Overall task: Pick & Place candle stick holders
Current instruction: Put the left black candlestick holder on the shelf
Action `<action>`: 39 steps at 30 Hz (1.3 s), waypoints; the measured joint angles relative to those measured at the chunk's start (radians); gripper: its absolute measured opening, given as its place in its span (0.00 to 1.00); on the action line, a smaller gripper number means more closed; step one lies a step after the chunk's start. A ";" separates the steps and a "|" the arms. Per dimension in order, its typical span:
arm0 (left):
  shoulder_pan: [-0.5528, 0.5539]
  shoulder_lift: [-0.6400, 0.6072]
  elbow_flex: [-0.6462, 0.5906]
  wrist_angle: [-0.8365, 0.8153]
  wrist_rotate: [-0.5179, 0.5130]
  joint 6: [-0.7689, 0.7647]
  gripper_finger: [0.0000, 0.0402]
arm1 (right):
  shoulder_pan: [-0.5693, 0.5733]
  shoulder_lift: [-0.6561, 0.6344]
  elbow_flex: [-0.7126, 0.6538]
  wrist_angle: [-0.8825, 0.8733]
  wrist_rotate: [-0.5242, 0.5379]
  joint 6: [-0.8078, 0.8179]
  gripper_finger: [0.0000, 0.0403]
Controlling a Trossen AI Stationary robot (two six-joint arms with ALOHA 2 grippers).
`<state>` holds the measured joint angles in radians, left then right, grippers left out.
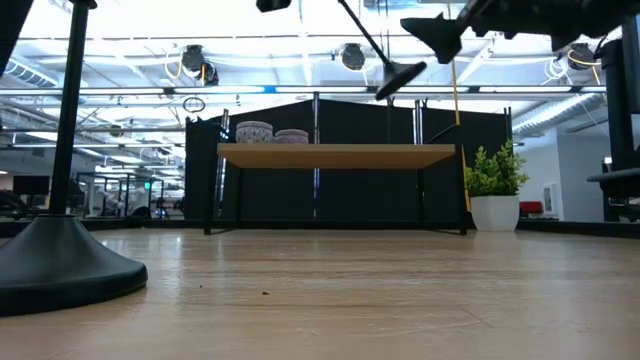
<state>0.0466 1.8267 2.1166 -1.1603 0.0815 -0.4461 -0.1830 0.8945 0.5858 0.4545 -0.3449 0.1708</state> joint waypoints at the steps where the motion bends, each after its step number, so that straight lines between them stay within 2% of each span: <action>1: 0.002 0.013 0.011 0.000 0.000 0.000 0.04 | 0.004 0.015 0.020 -0.030 0.000 -0.018 0.97; 5: 0.010 0.042 0.023 0.007 0.007 -0.009 0.04 | 0.010 0.072 0.078 -0.096 -0.001 -0.059 0.97; 12: 0.018 0.052 0.024 0.041 0.013 -0.038 0.04 | 0.012 0.146 0.085 -0.078 -0.030 -0.059 0.97; 25: 0.079 0.091 0.024 0.129 0.092 0.004 0.04 | 0.028 0.262 0.085 0.011 -0.024 -0.015 0.97; 39: 0.071 0.099 0.023 0.109 0.125 0.019 0.04 | 0.029 0.267 0.085 0.044 -0.025 -0.001 0.97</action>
<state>0.1176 1.9261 2.1391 -1.0511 0.2066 -0.4272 -0.1543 1.1614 0.6704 0.4984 -0.3695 0.1696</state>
